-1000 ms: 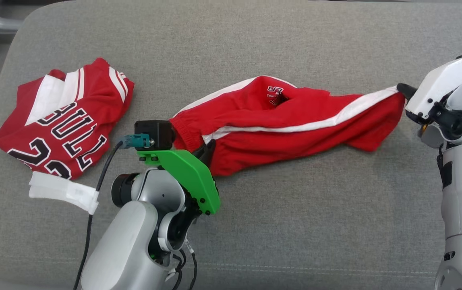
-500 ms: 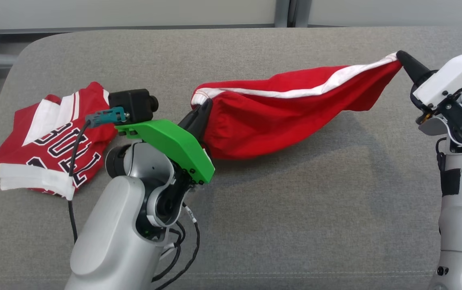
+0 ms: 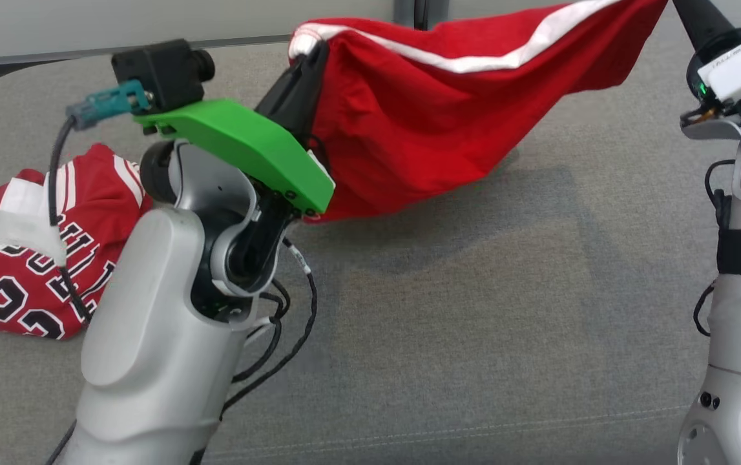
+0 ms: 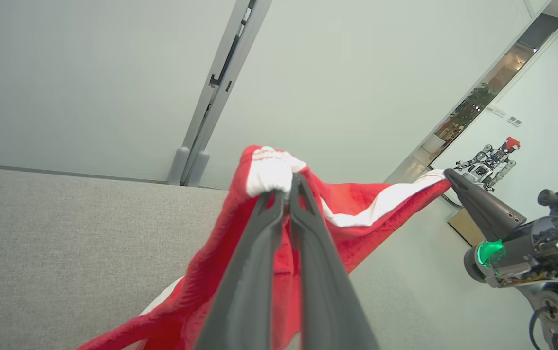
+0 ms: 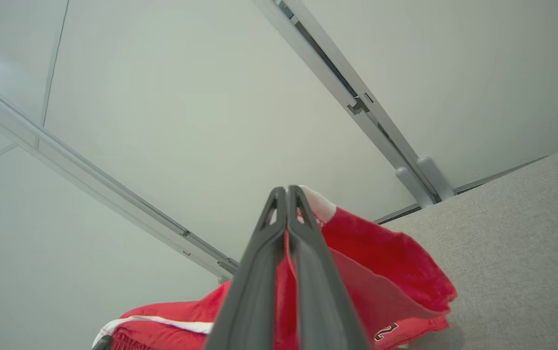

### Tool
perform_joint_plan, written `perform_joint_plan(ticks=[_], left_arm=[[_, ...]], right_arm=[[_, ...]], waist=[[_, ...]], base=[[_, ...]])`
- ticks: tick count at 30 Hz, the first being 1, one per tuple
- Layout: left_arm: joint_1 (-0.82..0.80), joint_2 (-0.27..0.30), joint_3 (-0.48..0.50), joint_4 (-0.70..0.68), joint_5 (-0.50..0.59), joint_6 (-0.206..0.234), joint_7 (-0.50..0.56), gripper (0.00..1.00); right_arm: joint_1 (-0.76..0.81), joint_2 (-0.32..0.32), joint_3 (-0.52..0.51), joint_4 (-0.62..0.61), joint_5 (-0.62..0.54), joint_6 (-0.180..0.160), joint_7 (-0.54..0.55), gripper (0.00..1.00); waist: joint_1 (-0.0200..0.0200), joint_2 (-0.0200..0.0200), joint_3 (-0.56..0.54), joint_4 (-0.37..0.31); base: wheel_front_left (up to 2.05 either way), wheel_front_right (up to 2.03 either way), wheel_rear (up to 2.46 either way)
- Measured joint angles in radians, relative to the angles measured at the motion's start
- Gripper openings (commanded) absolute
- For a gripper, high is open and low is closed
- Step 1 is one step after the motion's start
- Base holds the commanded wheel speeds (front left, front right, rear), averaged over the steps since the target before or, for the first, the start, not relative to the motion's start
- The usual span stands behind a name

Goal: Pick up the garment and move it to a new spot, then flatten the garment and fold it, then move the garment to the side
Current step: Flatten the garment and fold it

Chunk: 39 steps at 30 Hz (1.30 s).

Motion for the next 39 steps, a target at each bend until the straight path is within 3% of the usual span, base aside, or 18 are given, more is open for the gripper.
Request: perform_joint_plan(ticks=[8, 13, 17, 21, 29, 35, 39], left_arm=[[-0.170, 0.000, 0.034, 0.058, -0.012, -0.026, -0.019, 0.00], [-0.299, 0.000, 0.043, 0.130, -0.019, -0.079, -0.084, 0.00], [-0.369, -0.003, 0.034, 0.214, -0.063, -0.092, -0.127, 0.00], [-0.484, -0.003, 0.027, 0.321, -0.088, -0.093, -0.226, 0.00], [-0.619, -0.002, 0.017, 0.505, -0.028, -0.142, -0.434, 0.00], [-0.691, -0.002, 0.031, 0.588, 0.007, -0.174, -0.568, 0.00], [-0.708, -0.002, 0.019, 0.616, 0.033, -0.202, -0.590, 0.00]], right_arm=[[-0.147, 0.001, 0.056, 0.043, 0.027, 0.000, -0.129, 0.00], [-0.290, -0.002, 0.055, 0.147, 0.013, 0.000, -0.267, 0.00], [-0.376, 0.000, 0.071, 0.247, -0.049, 0.000, -0.329, 0.00], [-0.496, 0.001, 0.105, 0.341, -0.085, 0.000, -0.456, 0.00], [-0.643, 0.001, 0.189, 0.487, -0.046, 0.000, -0.745, 0.00], [-0.704, 0.000, 0.257, 0.500, -0.019, 0.000, -0.816, 0.00], [-0.714, -0.001, 0.282, 0.495, -0.024, 0.000, -0.823, 0.00]], waist=[[0.0000, 0.0000, 0.060, -0.034], [0.0000, 0.0000, 0.113, -0.045], [0.0001, 0.0000, 0.161, -0.045], [0.0001, 0.0000, 0.221, -0.042], [0.0002, 0.0000, 0.274, -0.061], [0.0001, 0.0000, 0.265, -0.088], [0.0000, 0.0000, 0.269, -0.096]], base=[[0.00, 0.00, 0.00], [0.00, 0.00, 0.00], [0.00, 0.00, 0.00], [0.00, 0.00, 0.00], [0.00, 0.00, 0.00], [0.00, 0.00, 0.00], [0.00, 0.00, 0.00]])
